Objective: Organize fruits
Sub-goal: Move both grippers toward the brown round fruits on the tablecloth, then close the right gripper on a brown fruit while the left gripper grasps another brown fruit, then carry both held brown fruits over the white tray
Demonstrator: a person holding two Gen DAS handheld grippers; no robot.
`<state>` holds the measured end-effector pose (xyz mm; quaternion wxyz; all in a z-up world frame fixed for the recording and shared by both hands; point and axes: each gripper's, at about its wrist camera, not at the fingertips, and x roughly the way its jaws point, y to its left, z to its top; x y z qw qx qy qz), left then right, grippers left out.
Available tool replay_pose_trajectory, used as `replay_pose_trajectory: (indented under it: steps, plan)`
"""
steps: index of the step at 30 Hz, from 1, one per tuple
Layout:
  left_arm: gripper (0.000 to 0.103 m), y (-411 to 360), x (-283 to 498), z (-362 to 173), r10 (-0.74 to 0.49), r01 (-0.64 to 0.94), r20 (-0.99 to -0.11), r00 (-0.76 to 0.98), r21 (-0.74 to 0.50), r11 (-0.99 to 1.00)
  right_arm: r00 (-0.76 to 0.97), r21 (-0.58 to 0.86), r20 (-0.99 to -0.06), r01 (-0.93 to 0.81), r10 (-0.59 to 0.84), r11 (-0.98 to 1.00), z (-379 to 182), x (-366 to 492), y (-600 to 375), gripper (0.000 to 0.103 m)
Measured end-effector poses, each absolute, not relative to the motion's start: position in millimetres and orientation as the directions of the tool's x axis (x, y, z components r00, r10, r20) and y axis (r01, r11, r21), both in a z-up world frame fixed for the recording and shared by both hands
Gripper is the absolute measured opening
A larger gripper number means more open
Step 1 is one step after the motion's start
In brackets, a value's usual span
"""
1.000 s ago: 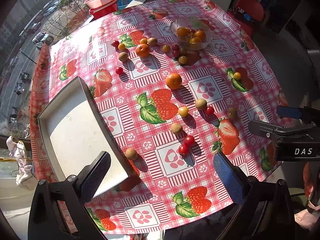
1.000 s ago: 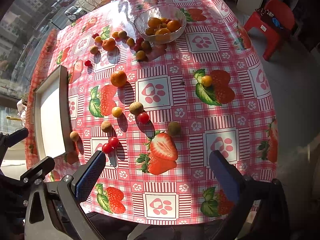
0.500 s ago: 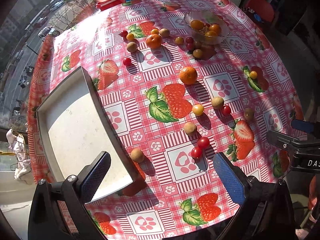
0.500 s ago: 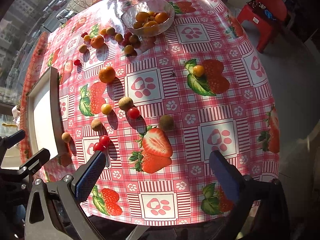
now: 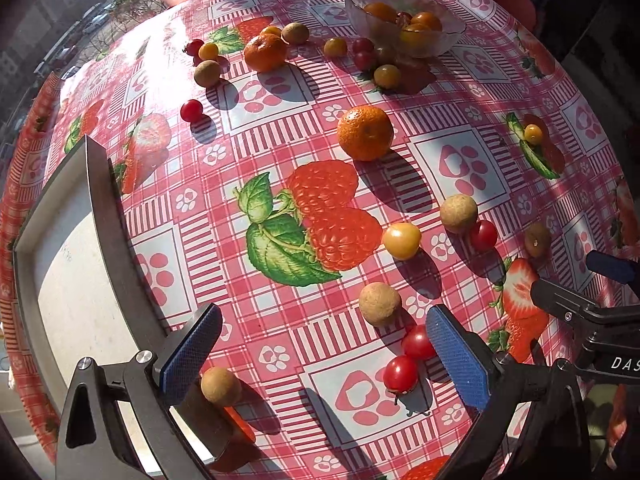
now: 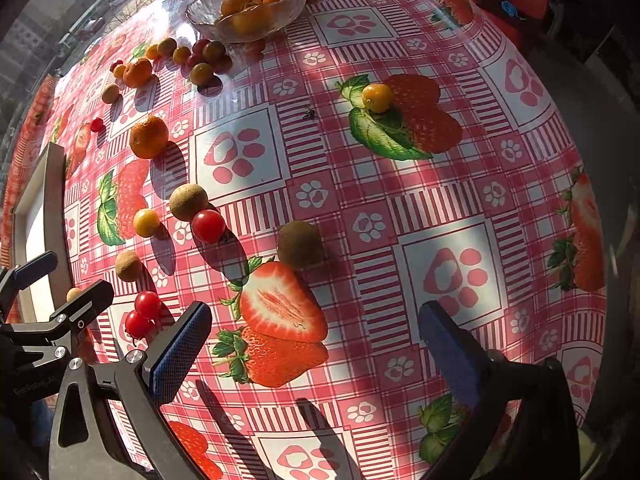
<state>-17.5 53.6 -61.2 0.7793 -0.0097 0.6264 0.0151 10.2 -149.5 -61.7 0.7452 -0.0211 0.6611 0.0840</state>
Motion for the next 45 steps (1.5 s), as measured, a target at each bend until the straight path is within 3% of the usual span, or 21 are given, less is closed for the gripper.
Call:
replay_pose_trajectory:
  steps: [1,2,9,12,14,17,18,19,24,32,45]
  plan:
    - [0.087,52.6,-15.7,-64.9,0.008,-0.035,-0.977,0.212,0.001,0.999,0.122,0.074,-0.988,-0.155,0.093,0.985,-65.0,12.3,-149.7,0.103]
    - [0.082,51.6,-13.3,-69.4,0.000,-0.032,-0.979,0.202,-0.007,0.999,0.131,0.069,-0.987,-0.155,0.090,0.986,-67.2,14.4,-149.9,0.103]
    - [0.081,47.4,-12.7,-84.1,0.022,-0.045,-0.978,0.209,0.012,0.999,0.138,0.101,-0.982,-0.182,0.127,0.978,-81.5,26.8,-137.1,0.100]
    - [0.069,41.5,-17.0,-81.5,0.017,-0.041,-0.974,0.226,0.008,0.999,0.133,0.078,-0.985,-0.214,0.108,0.974,-88.5,28.3,-123.1,0.090]
    - [0.052,36.3,-19.5,-79.3,0.016,-0.037,-0.971,0.239,0.008,0.999,0.162,0.043,-0.983,-0.243,0.084,0.969,-88.3,26.6,-118.0,0.081]
    - [0.030,23.1,-19.7,-75.7,0.005,-0.025,-0.968,0.251,-0.002,1.000,0.201,0.021,-0.976,-0.276,0.079,0.961,-82.5,22.7,-113.0,0.051]
    - [0.027,19.6,-18.9,-74.7,0.002,-0.022,-0.968,0.252,-0.003,1.000,0.206,0.023,-0.975,-0.286,0.085,0.958,-81.5,22.7,-110.4,0.032]
    - [0.027,17.4,-18.0,-74.1,0.002,-0.023,-0.968,0.250,-0.004,1.000,0.207,0.031,-0.974,-0.295,0.095,0.955,-80.4,23.1,-109.9,0.028]
    - [0.027,27.1,-19.7,-64.7,-0.061,-0.071,-0.966,0.250,-0.081,0.994,0.180,0.157,-0.963,-0.225,0.199,0.962,-77.7,27.4,-127.7,0.028]
    - [0.027,69.0,-40.7,-33.1,-0.078,-0.145,-0.949,0.306,-0.128,0.981,0.180,0.221,-0.950,-0.196,0.256,0.955,-56.4,22.0,-129.6,0.028]
    - [0.027,167.4,-102.4,-15.2,0.083,-0.349,-0.947,0.312,-0.033,0.937,0.103,0.337,-0.907,-0.402,0.408,0.851,-26.8,-2.3,-12.1,0.028]
